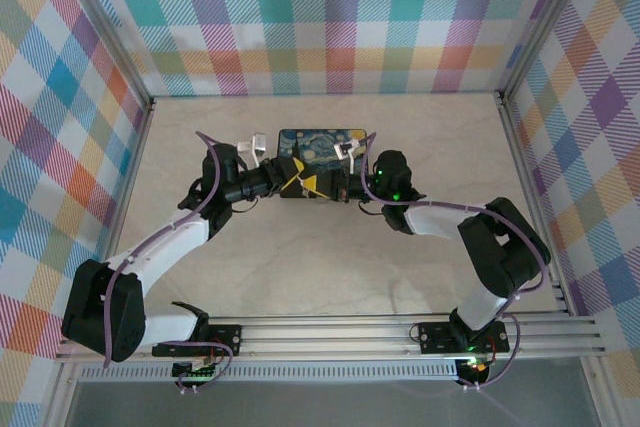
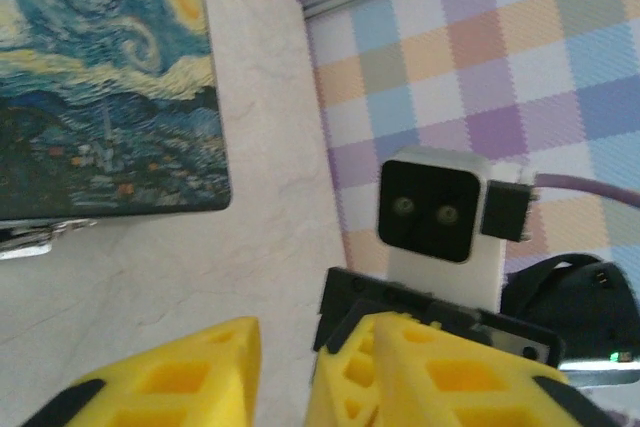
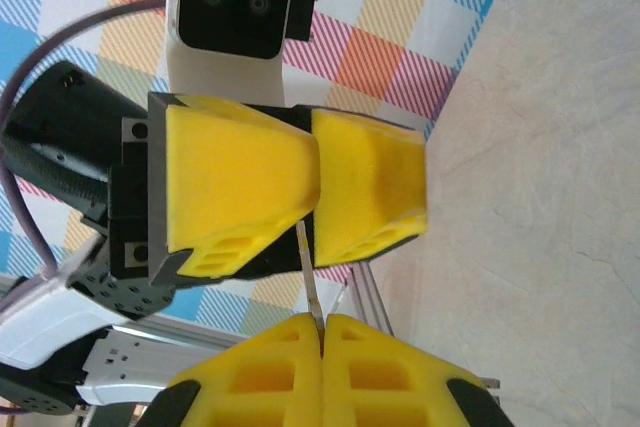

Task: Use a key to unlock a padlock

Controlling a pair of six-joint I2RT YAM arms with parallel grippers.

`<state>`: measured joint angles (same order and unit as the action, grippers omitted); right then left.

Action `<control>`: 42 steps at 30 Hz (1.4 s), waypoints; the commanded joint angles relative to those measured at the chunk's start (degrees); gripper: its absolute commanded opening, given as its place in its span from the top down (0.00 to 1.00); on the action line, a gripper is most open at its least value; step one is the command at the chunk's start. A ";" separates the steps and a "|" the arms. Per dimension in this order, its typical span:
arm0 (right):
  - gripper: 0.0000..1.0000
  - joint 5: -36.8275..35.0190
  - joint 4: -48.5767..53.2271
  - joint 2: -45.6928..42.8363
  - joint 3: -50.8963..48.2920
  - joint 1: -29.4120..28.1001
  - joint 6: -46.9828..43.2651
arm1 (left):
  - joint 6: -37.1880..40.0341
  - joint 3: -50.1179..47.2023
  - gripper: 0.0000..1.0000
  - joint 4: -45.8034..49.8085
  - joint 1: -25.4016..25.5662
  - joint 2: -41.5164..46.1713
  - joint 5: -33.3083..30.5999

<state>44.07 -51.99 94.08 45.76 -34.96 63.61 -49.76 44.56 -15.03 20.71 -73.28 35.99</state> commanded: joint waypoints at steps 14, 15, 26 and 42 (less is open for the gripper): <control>0.99 1.32 8.45 -1.73 2.54 -0.10 -6.10 | 9.28 5.59 0.74 8.13 -0.76 -3.57 11.25; 0.99 1.36 8.64 -1.65 2.59 0.00 -6.08 | 10.19 5.78 0.75 9.18 -0.81 -3.54 11.30; 0.99 1.18 8.61 -1.13 2.58 0.24 -5.61 | 11.62 5.60 1.00 8.83 -0.94 -4.97 12.87; 0.86 2.47 -9.60 5.59 1.77 0.61 4.63 | 6.09 4.72 1.00 0.88 -1.02 -6.71 14.21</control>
<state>45.54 -54.92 98.21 46.52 -34.41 65.34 -42.85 48.90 -11.31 20.03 -79.64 48.16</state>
